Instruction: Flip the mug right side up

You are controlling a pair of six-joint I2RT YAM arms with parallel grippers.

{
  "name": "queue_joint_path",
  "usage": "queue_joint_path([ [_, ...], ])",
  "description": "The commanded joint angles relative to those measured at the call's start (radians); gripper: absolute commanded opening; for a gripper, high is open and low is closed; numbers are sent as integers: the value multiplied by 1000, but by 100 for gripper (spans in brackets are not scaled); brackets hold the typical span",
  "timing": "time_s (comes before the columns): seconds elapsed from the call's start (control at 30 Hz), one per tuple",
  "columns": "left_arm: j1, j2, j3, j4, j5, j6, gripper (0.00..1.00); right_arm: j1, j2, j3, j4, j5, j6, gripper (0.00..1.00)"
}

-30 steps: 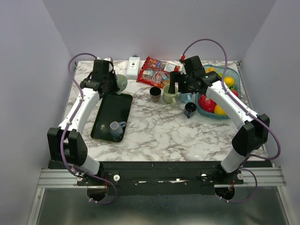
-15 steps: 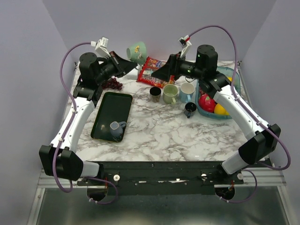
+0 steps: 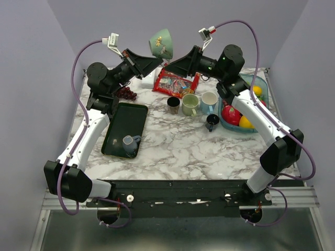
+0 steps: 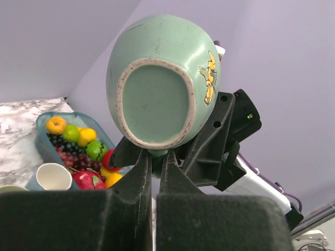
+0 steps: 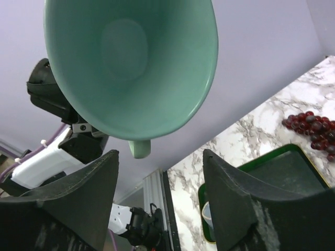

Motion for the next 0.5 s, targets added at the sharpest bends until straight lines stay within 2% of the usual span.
queue_joint_path([
  [0.0,-16,-8,-7,95,10,-26,0,5,-4,6,111,-1,54,68],
  [0.1,-25,-11,-14,91,0,-23,0,5,-13,-3,128,11,57,65],
  [0.23,-33,-11,-31,104,-12,-29,0,5,-12,-6,148,24,78,54],
  [0.37,-45,-13,-69,228,-21,-81,0,5,-15,-15,179,45,101,46],
  [0.47,-56,-7,-74,244,-23,-84,0,6,-12,-24,194,53,122,41],
])
